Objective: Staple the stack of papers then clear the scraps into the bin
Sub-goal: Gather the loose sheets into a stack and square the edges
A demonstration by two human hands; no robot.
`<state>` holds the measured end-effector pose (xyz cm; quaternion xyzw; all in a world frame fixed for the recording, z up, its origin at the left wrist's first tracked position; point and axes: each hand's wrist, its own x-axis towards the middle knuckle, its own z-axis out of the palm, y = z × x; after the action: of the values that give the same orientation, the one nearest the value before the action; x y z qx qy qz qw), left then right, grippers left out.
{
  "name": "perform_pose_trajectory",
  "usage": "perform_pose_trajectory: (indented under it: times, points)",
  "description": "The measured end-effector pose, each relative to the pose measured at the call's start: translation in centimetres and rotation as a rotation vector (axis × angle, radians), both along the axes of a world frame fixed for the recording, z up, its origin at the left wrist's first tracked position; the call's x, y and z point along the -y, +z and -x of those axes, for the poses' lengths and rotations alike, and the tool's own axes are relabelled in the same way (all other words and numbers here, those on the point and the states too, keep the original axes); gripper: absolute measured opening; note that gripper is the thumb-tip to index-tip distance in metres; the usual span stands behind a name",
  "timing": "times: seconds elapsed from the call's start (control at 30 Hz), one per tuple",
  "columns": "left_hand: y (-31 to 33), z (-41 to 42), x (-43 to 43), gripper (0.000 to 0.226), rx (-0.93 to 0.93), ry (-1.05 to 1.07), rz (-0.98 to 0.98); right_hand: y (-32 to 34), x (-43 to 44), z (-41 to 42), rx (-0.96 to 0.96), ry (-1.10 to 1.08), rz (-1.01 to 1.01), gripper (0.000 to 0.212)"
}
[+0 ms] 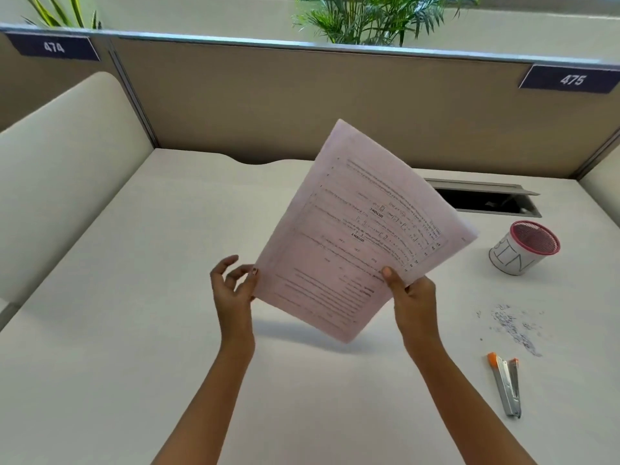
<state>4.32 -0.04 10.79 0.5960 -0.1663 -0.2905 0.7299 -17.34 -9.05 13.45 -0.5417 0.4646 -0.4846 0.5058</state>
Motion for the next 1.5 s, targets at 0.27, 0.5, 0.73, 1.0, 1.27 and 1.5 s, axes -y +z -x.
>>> perform_pose_trajectory:
  times: [0.27, 0.5, 0.73, 1.0, 1.27, 1.5]
  points:
    - [1.5, 1.2, 0.6, 0.006, 0.546, -0.219, -0.090, 0.2, -0.1, -0.1, -0.230, 0.020, 0.131, 0.006]
    - [0.0, 3.2, 1.1, 0.010, 0.446, -0.174, -0.161, -2.6, -0.6, -0.3, -0.227, 0.018, -0.037, 0.016]
    - [-0.2, 3.6, 1.1, 0.013, 0.482, -0.146, -0.176, -3.0, -1.2, -0.1, -0.148, -0.043, -0.059, 0.015]
    - [-2.1, 3.7, 0.8, 0.015, 0.488, -0.190, -0.232, -4.7, -1.9, -0.2, -0.161, -0.030, -0.124, 0.021]
    - [-2.6, 4.1, 0.2, 0.008, 0.493, -0.210, -0.249, -5.8, -2.3, 0.3, -0.232, -0.020, -0.138, 0.027]
    - [-2.9, 3.4, -0.5, 0.002, 0.543, -0.229, -0.293, -6.4, -2.6, 1.2, -0.256, 0.017, -0.145, 0.031]
